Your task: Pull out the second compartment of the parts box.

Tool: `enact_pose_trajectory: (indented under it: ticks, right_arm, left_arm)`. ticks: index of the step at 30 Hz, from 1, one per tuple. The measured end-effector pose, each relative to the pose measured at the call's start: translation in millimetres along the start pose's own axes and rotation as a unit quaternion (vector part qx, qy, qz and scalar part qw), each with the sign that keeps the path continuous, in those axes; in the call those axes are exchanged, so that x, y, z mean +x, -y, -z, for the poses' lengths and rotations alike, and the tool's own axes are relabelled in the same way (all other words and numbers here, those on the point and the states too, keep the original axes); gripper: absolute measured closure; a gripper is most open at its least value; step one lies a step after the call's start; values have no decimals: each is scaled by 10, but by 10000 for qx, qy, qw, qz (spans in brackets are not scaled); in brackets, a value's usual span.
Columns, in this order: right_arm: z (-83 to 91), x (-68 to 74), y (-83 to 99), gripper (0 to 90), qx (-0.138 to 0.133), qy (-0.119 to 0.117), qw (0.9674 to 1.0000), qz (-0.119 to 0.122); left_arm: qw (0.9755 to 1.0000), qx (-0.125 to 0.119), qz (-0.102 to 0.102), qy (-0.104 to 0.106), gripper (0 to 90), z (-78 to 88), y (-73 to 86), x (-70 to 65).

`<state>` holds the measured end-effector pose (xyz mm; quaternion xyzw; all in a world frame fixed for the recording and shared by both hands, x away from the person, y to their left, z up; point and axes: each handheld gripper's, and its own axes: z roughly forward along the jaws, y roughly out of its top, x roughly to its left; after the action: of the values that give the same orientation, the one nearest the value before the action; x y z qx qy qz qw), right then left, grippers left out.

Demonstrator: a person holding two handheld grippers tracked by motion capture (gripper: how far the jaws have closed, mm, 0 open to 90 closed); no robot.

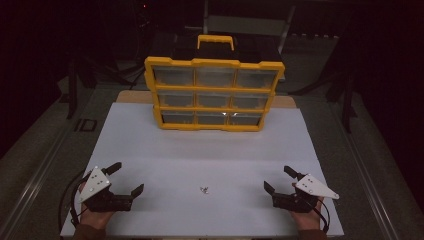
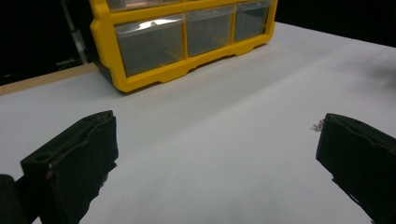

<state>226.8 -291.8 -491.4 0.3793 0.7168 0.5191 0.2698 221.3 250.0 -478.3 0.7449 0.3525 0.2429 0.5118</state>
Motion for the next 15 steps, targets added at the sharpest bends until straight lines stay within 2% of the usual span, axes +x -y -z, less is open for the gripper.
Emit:
enact_pose_trajectory:
  ticks: [7,15]
  right_arm:
    - [-31,23,-7,89,157,45,9999,7]
    - [-65,39,-29,89,199,26,9998,-61]
  left_arm:
    - [10000,46,45,34,0,-22,0,10]
    - [10000,16,73,1,0,-17,2,15]
